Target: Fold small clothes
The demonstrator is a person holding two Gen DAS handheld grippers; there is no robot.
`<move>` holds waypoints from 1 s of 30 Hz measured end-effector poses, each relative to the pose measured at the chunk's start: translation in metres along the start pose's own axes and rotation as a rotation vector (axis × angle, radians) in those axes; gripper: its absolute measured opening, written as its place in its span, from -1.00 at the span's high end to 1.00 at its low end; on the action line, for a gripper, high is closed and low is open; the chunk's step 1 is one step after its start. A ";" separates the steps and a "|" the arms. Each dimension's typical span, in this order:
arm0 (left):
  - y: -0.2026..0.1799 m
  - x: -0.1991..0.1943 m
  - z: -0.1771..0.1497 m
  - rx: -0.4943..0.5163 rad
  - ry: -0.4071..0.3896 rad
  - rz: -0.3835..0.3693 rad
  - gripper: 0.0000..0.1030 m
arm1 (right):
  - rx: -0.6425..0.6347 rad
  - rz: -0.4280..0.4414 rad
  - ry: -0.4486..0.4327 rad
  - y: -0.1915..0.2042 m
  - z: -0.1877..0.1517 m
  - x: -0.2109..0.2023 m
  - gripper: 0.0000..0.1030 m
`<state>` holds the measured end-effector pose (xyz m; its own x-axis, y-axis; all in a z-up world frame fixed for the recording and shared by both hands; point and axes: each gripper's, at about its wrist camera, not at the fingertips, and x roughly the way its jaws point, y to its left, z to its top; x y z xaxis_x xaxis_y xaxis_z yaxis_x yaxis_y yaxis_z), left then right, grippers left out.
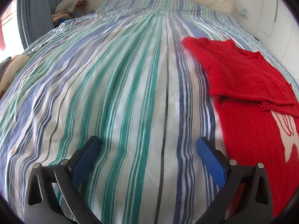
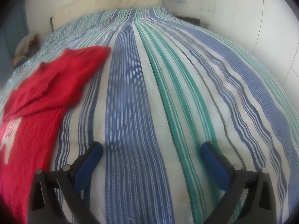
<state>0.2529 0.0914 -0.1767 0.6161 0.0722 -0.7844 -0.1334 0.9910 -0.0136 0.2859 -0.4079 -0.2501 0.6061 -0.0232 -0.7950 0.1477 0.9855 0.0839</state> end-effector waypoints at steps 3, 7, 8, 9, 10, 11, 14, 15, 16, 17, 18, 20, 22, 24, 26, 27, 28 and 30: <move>0.000 0.000 0.000 0.000 0.000 0.000 -0.99 | 0.000 0.000 0.000 0.000 0.000 0.000 -1.00; 0.000 0.000 0.000 0.000 0.000 0.000 -0.99 | 0.000 0.000 0.000 0.000 0.000 0.000 -1.00; 0.000 0.000 0.000 0.000 0.000 0.000 -0.99 | 0.000 0.000 0.000 0.000 0.000 0.000 -1.00; 0.000 0.000 0.000 0.000 0.000 0.000 -0.99 | 0.000 0.000 0.000 0.000 0.000 0.000 -1.00; 0.000 0.000 0.000 0.000 0.000 0.000 -0.99 | 0.000 0.000 0.000 0.000 0.000 0.000 -1.00; 0.000 0.000 0.000 0.000 0.000 0.000 -0.99 | 0.000 0.000 0.000 0.000 0.000 0.000 -1.00; 0.000 0.000 0.000 0.000 0.000 0.000 -0.99 | 0.000 0.000 0.000 0.000 0.000 0.000 -1.00; 0.000 0.000 0.000 0.000 0.000 0.000 -0.99 | 0.000 0.000 0.000 0.000 0.000 0.000 -1.00; 0.000 0.000 0.000 0.000 0.000 0.000 -0.99 | 0.000 0.000 0.000 0.000 0.000 0.000 -1.00; 0.000 0.000 0.000 0.000 0.000 0.000 -0.99 | 0.000 0.000 0.000 0.000 0.000 0.000 -1.00; 0.000 0.000 0.000 0.000 0.000 0.000 -0.99 | 0.000 0.000 0.000 0.000 0.000 0.000 -1.00; 0.000 0.000 0.000 0.000 0.000 0.000 -0.99 | 0.000 0.000 0.000 0.000 0.000 0.000 -1.00; 0.000 0.000 0.000 0.000 0.000 0.000 -0.99 | 0.000 0.000 0.000 0.000 0.000 0.000 -1.00; 0.000 0.000 0.000 0.000 0.000 0.000 -0.99 | 0.000 0.000 0.000 0.000 0.000 0.000 -1.00; 0.000 0.000 0.000 0.000 0.000 0.000 -0.99 | 0.000 0.000 0.000 0.000 0.000 0.000 -1.00; 0.000 0.000 0.000 0.000 0.000 0.000 -0.99 | 0.000 0.000 0.000 0.000 0.000 0.000 -1.00; 0.000 0.000 0.000 0.000 0.000 0.000 -0.99 | 0.000 0.000 0.000 0.000 0.000 0.000 -1.00; 0.000 0.000 0.000 0.000 0.000 0.000 -0.99 | 0.000 0.000 0.000 0.000 0.000 0.000 -1.00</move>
<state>0.2531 0.0914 -0.1767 0.6160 0.0721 -0.7844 -0.1332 0.9910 -0.0135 0.2856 -0.4081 -0.2500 0.6060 -0.0231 -0.7951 0.1476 0.9855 0.0839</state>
